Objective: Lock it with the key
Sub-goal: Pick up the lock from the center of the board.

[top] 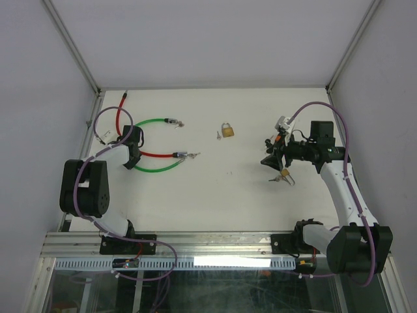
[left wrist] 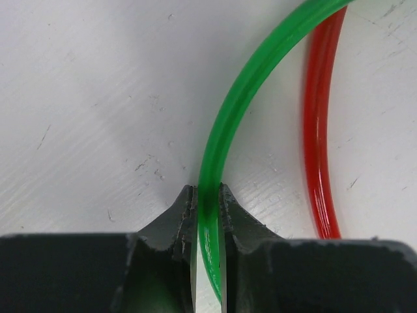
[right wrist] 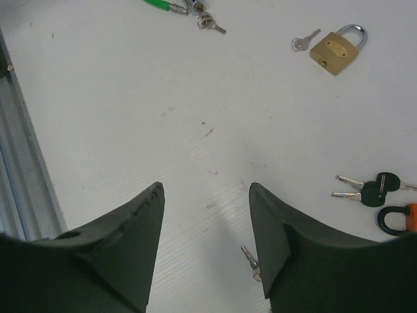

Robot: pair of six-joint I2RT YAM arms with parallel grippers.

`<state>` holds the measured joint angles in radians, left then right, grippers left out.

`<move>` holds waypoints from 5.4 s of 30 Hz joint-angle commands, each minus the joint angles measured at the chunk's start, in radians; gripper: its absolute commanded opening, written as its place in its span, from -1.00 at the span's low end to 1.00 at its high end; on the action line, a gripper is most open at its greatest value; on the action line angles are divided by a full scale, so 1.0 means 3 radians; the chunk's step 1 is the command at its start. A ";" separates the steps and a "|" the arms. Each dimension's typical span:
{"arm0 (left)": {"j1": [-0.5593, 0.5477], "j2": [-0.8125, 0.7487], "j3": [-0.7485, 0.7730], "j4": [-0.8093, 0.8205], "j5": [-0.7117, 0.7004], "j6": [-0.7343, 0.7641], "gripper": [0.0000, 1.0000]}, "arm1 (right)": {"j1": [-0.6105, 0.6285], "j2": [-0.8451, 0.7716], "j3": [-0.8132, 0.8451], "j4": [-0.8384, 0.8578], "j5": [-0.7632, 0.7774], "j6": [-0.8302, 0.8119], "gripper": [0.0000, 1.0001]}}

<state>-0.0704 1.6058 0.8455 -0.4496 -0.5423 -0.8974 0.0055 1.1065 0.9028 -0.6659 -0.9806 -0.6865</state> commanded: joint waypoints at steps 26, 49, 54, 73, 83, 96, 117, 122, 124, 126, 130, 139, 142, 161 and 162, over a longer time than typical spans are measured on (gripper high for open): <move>-0.0361 -0.1994 -0.0692 0.1017 0.0680 0.0939 -1.00 | -0.0008 -0.0140 -0.0006 0.0093 -0.0350 -0.0119 0.15; -0.0810 -0.2410 -0.0711 0.1777 0.1283 0.1682 -1.00 | 0.0035 -0.0105 -0.0081 0.0244 -0.0784 0.0026 0.15; -0.0830 -0.2529 -0.0775 0.1977 0.1529 0.1852 -1.00 | 0.0104 -0.0052 -0.0130 0.0429 -0.0858 0.0157 0.16; -0.0917 -0.2625 -0.0938 0.2409 0.2058 0.2106 -1.00 | 0.0962 0.0934 0.0409 0.1502 -0.0197 0.0511 0.53; -0.0921 -0.2588 -0.0993 0.2446 0.2067 0.2072 -1.00 | 0.1088 0.1571 0.0138 0.2757 0.0312 0.1287 0.54; -0.0939 -0.2469 -0.1030 0.2455 0.2099 0.2070 -1.00 | 0.1583 0.2867 0.1891 0.2290 0.0580 0.1234 0.54; -0.0946 -0.2470 -0.0998 0.2441 0.2205 0.2005 -1.00 | 0.2553 0.3100 0.3562 0.0076 0.1144 -0.1565 0.59; -0.0942 -0.2458 -0.0980 0.2445 0.2252 0.1976 -1.00 | 0.2702 0.3156 0.3634 0.0094 0.1340 -0.1610 0.35; -0.0945 -0.2454 -0.0982 0.2447 0.2262 0.1971 -1.00 | 0.2719 0.3196 0.3677 0.0125 0.1392 -0.1587 0.26; -0.0945 -0.2440 -0.0978 0.2453 0.2266 0.1964 -1.00 | 0.2731 0.3244 0.3706 0.0161 0.1435 -0.1572 0.12; -0.0947 -0.2403 -0.0977 0.2462 0.2291 0.1955 -1.00 | 0.2754 0.3361 0.3821 0.0188 0.1477 -0.1477 -0.36; -0.0948 -0.2686 -0.1018 0.2254 0.1936 0.1762 -0.57 | 0.2637 0.3219 0.3788 0.0110 0.1432 -0.1422 -1.00; -0.0944 -0.2874 -0.1046 0.2174 0.1877 0.1662 -0.26 | 0.2572 0.3095 0.3719 0.0090 0.1396 -0.1399 -1.00; -0.0942 -0.3590 -0.1959 0.3896 0.3342 0.0415 0.98 | 0.1760 0.1268 0.1586 0.0979 0.1105 0.0620 -1.00; -0.0945 -0.3505 -0.1995 0.4129 0.3434 0.0235 0.98 | 0.1682 0.1185 0.1460 0.1035 0.1033 0.0758 -1.00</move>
<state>-0.3477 0.5064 0.2729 0.4549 0.3115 -0.6365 0.5808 1.5951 1.4658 -0.5072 -0.5583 -0.7174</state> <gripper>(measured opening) 0.990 0.147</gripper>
